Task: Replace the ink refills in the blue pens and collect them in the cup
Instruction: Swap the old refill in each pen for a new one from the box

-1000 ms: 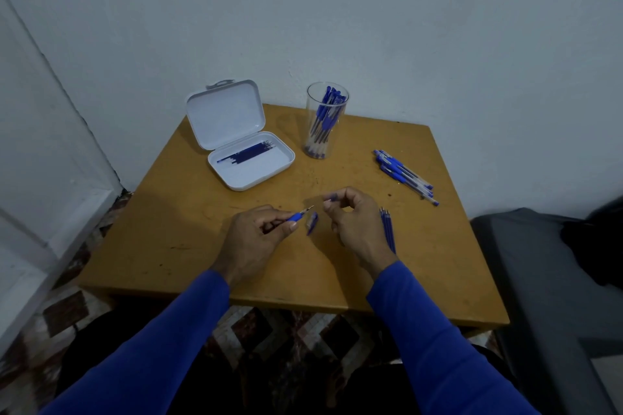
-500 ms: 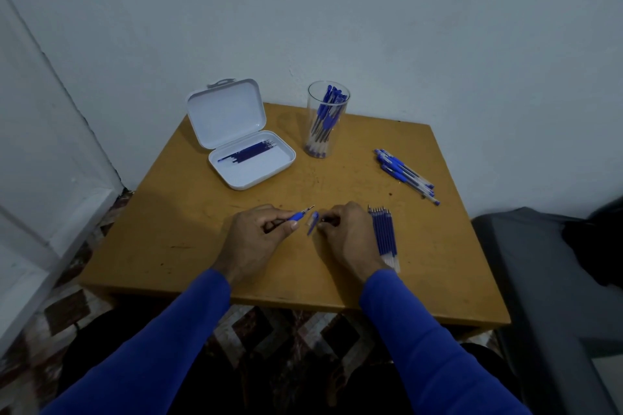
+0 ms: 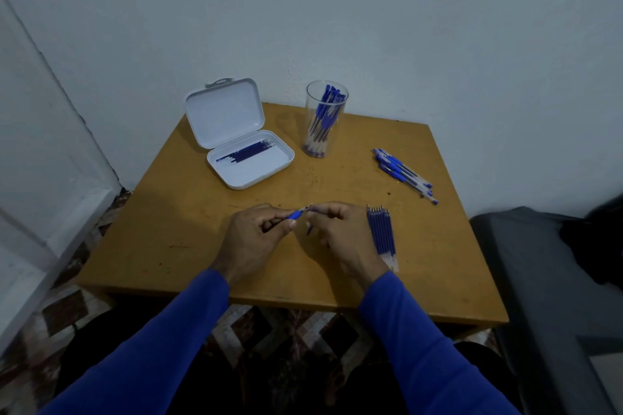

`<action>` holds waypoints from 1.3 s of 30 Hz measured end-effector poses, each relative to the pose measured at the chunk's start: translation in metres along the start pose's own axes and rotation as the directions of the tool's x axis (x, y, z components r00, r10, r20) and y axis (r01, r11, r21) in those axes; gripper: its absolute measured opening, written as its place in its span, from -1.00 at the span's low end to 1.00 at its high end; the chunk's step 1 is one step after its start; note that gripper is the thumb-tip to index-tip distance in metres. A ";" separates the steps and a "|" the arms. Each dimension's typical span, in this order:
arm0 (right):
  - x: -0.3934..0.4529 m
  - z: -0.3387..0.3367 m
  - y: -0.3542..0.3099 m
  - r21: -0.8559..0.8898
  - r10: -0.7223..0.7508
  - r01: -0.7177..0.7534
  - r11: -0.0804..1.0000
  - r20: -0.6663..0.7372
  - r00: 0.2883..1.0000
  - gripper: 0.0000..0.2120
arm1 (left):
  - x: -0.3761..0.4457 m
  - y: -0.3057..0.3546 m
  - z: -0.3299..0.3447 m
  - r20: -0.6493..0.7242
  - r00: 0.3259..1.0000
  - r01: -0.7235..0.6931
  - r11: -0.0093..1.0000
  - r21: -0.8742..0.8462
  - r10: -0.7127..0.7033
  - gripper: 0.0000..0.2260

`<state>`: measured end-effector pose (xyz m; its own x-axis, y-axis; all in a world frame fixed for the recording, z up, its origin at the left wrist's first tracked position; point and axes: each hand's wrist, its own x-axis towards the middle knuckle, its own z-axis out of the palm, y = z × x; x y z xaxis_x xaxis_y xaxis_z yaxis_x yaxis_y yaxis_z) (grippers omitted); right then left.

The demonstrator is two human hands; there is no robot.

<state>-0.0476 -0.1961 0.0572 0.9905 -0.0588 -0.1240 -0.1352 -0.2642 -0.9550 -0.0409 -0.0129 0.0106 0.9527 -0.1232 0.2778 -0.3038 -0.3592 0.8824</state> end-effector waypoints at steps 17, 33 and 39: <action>0.001 -0.001 -0.004 0.343 0.064 -0.102 0.934 0.120 0.991 -0.86 | 0.000 0.000 0.001 -0.009 1.000 0.023 1.000 0.004 -0.023 -0.82; 0.016 -0.014 -0.016 0.502 0.086 0.055 0.863 -0.254 0.963 -0.87 | 0.002 0.001 0.004 -0.011 1.000 -0.001 0.999 0.037 0.001 -0.83; 0.020 -0.048 0.005 0.034 -0.014 0.034 0.999 -0.470 0.883 -0.86 | 0.008 0.014 0.012 -0.006 0.999 -0.040 0.998 0.056 0.040 -0.84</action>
<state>-0.0296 -0.2445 0.0632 0.8653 -0.5003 0.0307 -0.1003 -0.2328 -0.9673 -0.0379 -0.0296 0.0202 0.9398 -0.1318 0.3153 -0.3413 -0.4056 0.8479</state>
